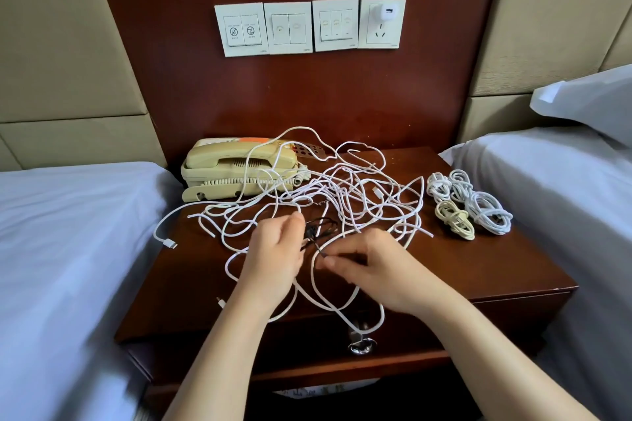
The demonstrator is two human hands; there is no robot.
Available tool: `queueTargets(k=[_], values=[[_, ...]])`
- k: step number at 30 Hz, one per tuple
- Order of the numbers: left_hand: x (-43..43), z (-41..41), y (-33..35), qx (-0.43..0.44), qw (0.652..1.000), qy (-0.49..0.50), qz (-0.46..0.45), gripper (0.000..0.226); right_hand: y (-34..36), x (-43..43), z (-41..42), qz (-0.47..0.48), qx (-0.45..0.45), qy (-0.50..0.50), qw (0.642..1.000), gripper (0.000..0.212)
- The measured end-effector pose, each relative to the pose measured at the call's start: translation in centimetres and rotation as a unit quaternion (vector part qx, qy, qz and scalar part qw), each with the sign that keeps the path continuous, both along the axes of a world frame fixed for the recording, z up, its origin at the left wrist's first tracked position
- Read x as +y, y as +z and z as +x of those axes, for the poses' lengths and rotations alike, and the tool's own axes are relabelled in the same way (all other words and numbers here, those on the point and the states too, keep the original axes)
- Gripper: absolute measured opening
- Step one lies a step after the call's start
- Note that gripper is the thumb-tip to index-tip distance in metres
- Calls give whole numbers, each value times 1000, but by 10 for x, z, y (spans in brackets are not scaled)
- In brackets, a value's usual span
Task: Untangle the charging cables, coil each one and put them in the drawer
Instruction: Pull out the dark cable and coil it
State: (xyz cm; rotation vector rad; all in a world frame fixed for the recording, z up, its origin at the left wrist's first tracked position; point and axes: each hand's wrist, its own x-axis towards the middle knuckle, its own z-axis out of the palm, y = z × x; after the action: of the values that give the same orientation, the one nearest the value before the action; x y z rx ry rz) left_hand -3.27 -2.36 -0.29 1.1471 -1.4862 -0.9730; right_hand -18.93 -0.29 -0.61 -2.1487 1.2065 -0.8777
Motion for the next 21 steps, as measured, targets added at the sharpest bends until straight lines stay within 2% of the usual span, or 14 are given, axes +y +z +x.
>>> queueTargets(k=[3,5,8,11,14,18,21], values=[[-6,7,-5,-118,989,75,-40,46,-3,5,12,-103,84,6,991,22],[-5,7,-4,-189,973,111,-69,47,-2,8,17,-174,109,-13,979,23],[-3,6,-5,-245,959,91,-110,49,1,5,11,-215,82,-63,971,29],[-3,5,-6,-289,952,32,-96,48,4,0,1,-243,82,-102,961,33],[-2,1,-8,-256,964,-48,-53,48,5,-5,-8,-228,68,-118,964,28],[3,-4,-4,-107,982,-149,34,45,4,-11,-18,-72,-59,-76,993,20],[8,-8,1,-36,982,-180,51,41,2,-13,-20,-5,-123,-30,992,28]])
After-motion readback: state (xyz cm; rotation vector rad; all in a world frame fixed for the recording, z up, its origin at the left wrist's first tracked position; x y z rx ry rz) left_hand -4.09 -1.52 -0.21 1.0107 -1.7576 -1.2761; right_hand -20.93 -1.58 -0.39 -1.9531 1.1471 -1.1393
